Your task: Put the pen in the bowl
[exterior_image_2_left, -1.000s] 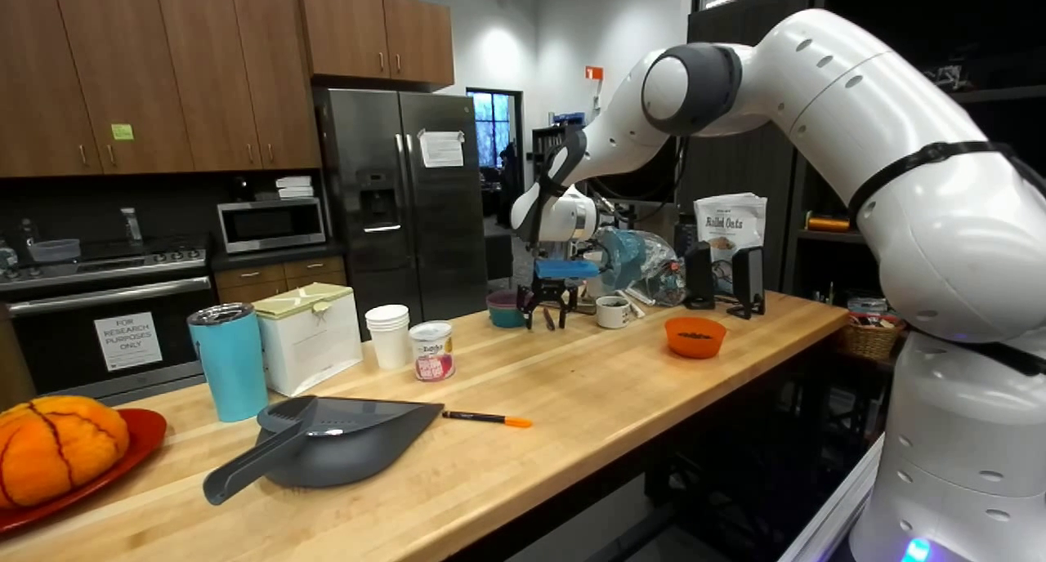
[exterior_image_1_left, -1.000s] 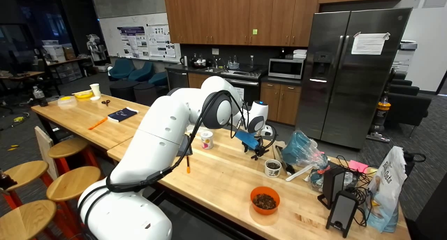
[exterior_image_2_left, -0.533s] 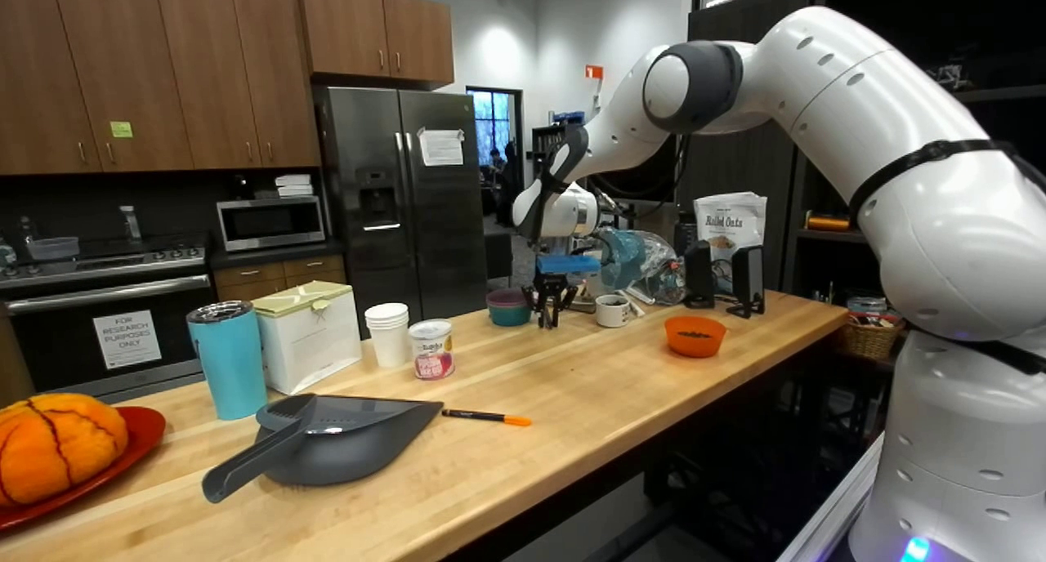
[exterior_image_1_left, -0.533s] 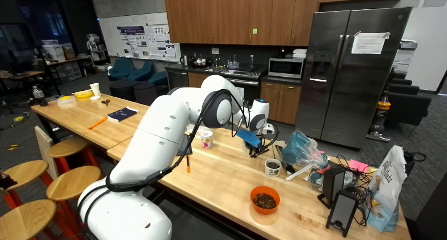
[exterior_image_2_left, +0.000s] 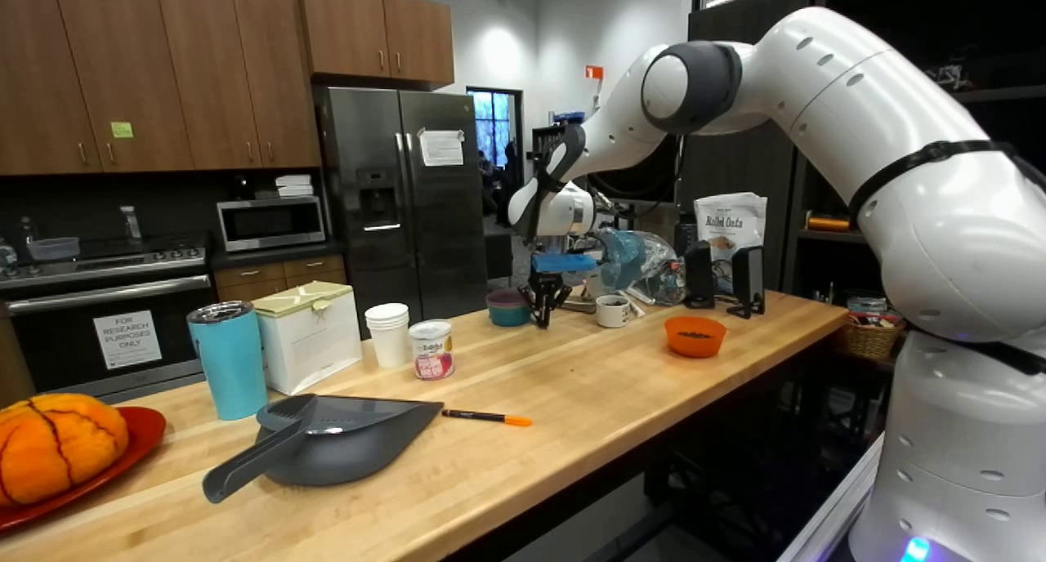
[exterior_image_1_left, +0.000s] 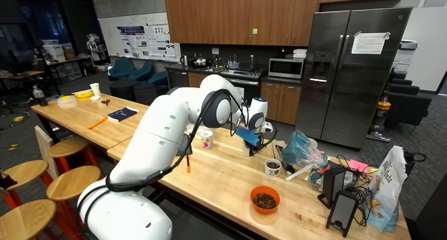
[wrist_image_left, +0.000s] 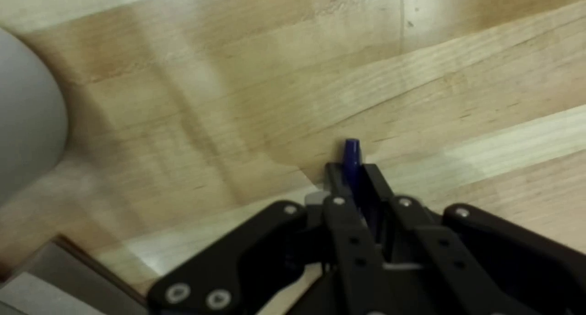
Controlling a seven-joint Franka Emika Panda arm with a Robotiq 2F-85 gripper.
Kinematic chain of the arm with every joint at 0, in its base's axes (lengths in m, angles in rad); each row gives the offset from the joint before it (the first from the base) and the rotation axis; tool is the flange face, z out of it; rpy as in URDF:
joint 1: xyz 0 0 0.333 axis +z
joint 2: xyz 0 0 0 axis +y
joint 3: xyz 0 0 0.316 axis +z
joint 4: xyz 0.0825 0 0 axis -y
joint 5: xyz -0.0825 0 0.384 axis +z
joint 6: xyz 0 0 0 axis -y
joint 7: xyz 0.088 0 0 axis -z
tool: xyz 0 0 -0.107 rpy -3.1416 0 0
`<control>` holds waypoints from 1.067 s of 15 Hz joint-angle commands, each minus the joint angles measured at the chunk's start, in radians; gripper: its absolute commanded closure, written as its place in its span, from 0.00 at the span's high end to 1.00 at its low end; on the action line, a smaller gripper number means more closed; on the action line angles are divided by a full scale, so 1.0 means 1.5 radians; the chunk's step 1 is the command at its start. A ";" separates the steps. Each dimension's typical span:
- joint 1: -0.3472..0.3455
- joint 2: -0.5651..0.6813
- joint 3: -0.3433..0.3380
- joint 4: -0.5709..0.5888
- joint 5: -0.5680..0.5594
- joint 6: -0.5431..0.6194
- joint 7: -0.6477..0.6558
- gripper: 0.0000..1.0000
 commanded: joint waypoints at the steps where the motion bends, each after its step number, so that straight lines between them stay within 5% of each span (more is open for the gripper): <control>1: 0.006 -0.024 0.005 -0.012 -0.010 -0.004 0.007 0.03; 16: 0.060 -0.098 0.045 -0.044 -0.006 0.014 -0.004 0.03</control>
